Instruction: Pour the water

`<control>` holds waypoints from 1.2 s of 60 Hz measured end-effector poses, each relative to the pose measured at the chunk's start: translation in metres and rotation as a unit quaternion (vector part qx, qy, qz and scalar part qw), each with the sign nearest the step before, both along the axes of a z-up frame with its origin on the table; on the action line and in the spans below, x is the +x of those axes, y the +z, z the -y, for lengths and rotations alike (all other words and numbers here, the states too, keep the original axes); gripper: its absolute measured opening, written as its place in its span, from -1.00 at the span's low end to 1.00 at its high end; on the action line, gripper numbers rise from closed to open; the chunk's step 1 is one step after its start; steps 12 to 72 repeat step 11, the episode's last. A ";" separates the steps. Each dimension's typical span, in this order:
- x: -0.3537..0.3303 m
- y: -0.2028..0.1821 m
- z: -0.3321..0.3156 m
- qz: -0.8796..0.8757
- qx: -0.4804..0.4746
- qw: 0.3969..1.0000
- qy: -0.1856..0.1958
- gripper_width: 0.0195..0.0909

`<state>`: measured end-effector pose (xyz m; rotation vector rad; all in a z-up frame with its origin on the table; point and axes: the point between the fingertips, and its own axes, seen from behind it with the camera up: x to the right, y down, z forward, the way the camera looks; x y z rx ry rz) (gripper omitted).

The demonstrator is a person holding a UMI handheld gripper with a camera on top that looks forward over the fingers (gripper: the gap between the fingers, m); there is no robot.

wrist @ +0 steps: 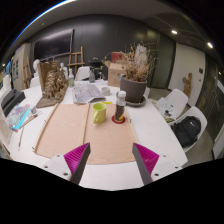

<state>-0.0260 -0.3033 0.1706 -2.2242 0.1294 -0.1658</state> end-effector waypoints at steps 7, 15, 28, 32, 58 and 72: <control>0.003 0.004 -0.001 0.027 0.005 1.000 0.005 0.87; 0.003 0.006 -0.003 0.038 0.007 0.999 0.015 0.86; 0.003 0.006 -0.003 0.038 0.007 0.999 0.015 0.86; 0.003 0.006 -0.003 0.038 0.007 0.999 0.015 0.86; 0.003 0.006 -0.003 0.038 0.007 0.999 0.015 0.86; 0.003 0.006 -0.003 0.038 0.007 0.999 0.015 0.86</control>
